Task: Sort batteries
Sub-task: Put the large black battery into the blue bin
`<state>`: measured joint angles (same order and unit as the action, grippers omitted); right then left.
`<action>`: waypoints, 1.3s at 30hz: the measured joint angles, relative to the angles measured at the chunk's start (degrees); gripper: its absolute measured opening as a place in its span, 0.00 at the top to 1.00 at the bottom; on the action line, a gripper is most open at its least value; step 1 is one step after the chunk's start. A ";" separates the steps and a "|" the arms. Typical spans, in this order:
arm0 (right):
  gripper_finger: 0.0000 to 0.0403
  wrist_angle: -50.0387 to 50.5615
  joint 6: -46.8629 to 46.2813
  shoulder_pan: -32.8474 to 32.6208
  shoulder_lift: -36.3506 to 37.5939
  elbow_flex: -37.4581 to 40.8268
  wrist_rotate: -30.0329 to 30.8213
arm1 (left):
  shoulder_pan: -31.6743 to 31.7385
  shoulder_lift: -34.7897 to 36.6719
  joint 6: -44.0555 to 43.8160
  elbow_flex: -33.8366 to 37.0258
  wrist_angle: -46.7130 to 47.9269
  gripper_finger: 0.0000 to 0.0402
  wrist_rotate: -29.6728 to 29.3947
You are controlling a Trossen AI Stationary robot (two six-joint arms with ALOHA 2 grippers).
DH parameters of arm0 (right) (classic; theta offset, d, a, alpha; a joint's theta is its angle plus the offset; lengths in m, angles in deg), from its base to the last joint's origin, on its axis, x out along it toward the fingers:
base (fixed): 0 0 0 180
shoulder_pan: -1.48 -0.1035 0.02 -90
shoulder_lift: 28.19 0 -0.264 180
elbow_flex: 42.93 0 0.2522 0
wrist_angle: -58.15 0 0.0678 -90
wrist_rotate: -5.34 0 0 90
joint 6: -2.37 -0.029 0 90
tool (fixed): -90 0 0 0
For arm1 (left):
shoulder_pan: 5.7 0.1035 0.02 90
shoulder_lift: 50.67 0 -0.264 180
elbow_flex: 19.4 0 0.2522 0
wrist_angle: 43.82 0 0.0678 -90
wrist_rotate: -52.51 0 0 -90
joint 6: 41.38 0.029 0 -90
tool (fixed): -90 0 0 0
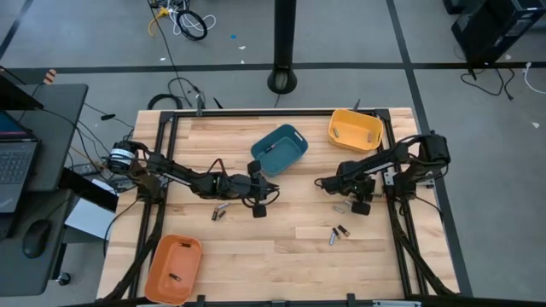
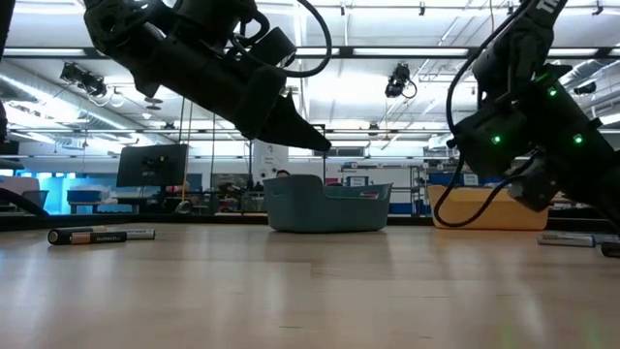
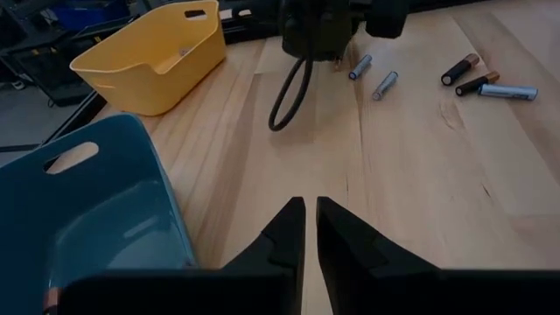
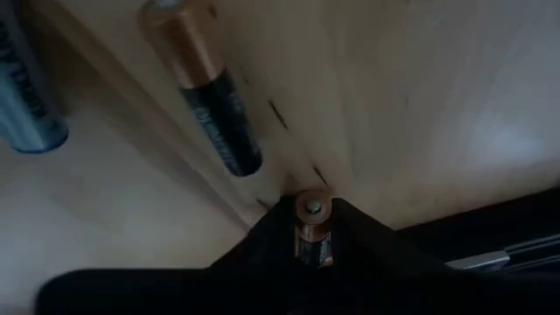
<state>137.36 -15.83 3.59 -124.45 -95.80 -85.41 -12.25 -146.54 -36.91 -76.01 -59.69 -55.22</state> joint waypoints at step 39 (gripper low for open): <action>0.87 -20.77 0.18 -2.79 18.34 -20.74 8.70 | -0.90 -0.15 3.26 0.00 -0.93 0.98 0.57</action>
<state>116.59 -15.65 0.80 -106.11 -116.54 -76.71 -13.15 -146.69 -33.66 -76.01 -60.62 -54.65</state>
